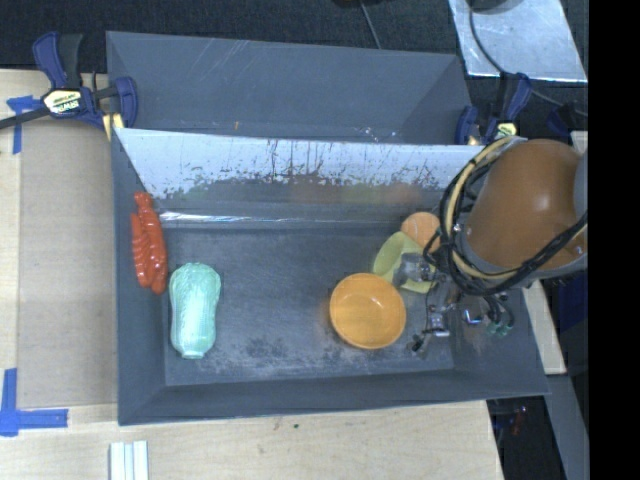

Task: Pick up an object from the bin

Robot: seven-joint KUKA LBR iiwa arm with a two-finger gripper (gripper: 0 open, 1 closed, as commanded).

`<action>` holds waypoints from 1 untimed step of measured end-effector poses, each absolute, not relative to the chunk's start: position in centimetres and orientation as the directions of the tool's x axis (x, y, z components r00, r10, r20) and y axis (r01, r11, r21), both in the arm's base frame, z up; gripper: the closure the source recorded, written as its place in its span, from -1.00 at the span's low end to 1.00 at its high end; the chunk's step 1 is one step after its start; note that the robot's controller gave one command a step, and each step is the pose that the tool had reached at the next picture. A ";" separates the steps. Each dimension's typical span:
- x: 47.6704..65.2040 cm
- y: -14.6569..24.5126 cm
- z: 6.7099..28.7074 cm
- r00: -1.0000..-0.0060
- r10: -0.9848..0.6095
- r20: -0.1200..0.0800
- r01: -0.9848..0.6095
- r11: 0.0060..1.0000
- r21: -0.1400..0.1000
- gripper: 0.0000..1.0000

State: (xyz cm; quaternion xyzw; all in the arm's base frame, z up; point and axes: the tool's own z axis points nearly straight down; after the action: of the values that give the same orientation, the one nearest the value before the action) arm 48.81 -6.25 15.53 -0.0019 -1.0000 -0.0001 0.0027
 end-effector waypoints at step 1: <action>49.0 -6.2 15.9 -1.000 0.000 -0.003 0.000 1.000 -0.001 -1.00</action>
Offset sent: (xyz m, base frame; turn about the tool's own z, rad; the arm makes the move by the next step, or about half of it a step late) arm -0.0041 0.0032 -0.0853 -0.1682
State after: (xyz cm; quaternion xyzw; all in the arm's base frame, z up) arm 49.01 -6.22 15.89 0.0000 -1.0000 0.0003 -0.0013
